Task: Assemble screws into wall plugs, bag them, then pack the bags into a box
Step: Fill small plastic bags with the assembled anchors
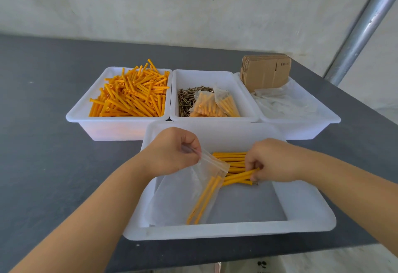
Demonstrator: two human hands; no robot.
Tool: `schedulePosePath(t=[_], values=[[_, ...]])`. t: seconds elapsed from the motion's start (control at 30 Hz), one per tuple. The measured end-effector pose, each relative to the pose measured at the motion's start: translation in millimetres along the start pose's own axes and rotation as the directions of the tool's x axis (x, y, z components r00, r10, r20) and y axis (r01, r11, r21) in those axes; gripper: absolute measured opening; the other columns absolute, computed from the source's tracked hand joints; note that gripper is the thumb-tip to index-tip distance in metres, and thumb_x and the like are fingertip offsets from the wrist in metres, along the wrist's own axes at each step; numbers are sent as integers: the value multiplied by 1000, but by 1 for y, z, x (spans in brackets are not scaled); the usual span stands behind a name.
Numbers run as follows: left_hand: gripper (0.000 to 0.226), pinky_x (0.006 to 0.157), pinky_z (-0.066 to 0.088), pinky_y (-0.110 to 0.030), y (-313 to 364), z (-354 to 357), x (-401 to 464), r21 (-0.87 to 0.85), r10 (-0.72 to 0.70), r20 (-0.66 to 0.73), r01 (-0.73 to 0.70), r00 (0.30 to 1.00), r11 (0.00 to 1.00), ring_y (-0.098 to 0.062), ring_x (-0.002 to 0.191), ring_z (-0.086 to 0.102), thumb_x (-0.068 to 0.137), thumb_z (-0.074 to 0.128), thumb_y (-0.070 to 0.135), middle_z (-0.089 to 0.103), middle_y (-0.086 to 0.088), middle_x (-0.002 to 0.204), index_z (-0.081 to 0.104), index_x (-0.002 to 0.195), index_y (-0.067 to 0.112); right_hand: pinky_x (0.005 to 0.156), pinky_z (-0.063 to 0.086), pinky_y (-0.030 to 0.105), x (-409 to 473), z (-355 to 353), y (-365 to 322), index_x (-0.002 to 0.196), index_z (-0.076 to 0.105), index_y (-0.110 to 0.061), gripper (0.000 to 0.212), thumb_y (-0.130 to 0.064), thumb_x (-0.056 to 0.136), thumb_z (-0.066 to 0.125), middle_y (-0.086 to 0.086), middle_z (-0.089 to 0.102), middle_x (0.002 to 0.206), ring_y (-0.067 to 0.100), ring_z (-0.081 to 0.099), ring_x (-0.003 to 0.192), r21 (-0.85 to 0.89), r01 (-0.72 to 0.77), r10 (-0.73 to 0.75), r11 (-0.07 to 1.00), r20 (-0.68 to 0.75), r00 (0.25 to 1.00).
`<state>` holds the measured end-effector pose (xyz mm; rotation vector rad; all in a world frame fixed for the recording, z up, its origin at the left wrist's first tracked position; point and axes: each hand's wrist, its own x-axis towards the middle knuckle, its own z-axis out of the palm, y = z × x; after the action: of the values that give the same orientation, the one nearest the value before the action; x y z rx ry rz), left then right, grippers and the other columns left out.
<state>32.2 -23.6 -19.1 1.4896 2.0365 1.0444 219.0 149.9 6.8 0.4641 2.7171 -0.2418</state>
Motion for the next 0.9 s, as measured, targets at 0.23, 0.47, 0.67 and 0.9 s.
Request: schedulePosePath(t=[0.23, 0.47, 0.67, 0.9], values=[[15, 64, 50, -13, -1, 1, 0, -44, 0, 11, 0, 1000, 999, 0, 74, 65, 80, 70, 4, 73, 6, 80, 74, 78, 18, 63, 54, 17, 7, -20, 32, 99, 77, -20, 17, -8, 88, 72, 1, 76, 79, 9, 72, 76, 598, 15, 65, 802, -113, 991], [6, 73, 51, -34, -3, 1, 0, -101, 89, 71, -81, 994, 992, -20, 80, 63, 90, 69, 15, 71, 1, 86, 72, 86, 18, 74, 58, 23, 12, -43, 45, 94, 80, -25, 23, -5, 87, 71, 7, 77, 93, 19, 74, 90, 761, 229, 22, 607, -303, 953], [6, 79, 52, -42, -3, 0, -1, -180, 115, 101, -95, 988, 979, -27, 91, 64, 88, 67, 15, 71, 0, 93, 72, 88, 17, 79, 59, 25, 25, -52, 26, 98, 79, -18, 21, -3, 87, 70, 6, 77, 93, 18, 73, 92, 703, 261, -90, 661, -271, 958], [7, 76, 55, -36, 1, -2, -5, -363, 103, 68, -71, 992, 929, -29, 101, 62, 85, 64, 21, 67, -7, 106, 71, 86, 18, 78, 59, 26, 32, -55, 17, 100, 77, -13, 19, -1, 87, 70, 10, 76, 96, 21, 74, 92, 736, 161, -126, 658, -103, 987]])
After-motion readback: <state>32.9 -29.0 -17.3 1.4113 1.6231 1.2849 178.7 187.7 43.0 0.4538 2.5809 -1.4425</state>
